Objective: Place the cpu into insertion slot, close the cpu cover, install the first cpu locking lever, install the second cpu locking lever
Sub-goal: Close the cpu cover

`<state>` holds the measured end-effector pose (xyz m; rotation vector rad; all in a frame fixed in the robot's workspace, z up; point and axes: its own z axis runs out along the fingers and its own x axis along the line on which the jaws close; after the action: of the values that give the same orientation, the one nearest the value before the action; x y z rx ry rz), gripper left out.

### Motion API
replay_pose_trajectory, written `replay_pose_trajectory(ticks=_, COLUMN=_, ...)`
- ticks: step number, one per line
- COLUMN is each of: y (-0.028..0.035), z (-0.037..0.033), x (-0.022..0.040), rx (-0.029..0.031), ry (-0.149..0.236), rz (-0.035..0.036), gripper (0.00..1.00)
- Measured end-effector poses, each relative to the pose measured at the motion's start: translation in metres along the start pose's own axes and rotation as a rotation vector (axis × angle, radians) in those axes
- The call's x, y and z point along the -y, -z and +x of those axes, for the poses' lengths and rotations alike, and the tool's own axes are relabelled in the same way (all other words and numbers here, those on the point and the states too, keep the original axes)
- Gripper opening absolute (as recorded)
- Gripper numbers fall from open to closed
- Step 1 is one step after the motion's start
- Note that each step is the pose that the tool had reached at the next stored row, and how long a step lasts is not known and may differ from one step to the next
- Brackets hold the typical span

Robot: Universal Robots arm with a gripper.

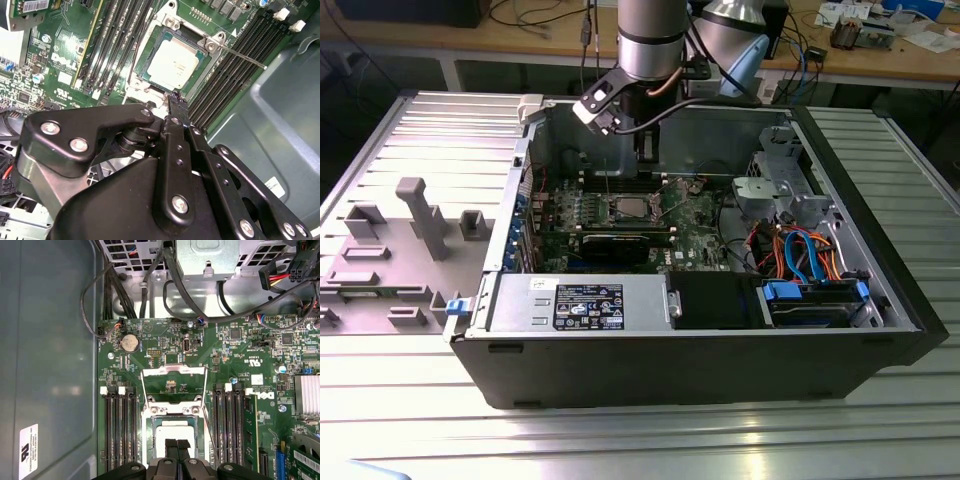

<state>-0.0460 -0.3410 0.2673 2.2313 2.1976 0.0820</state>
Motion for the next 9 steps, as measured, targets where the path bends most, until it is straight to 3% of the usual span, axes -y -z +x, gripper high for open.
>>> replay_pose_trajectory(ticks=9, y=-0.0001, z=0.0000, x=-0.0016, rx=-0.0001, ry=0.000, rz=0.0000, gripper=0.11)
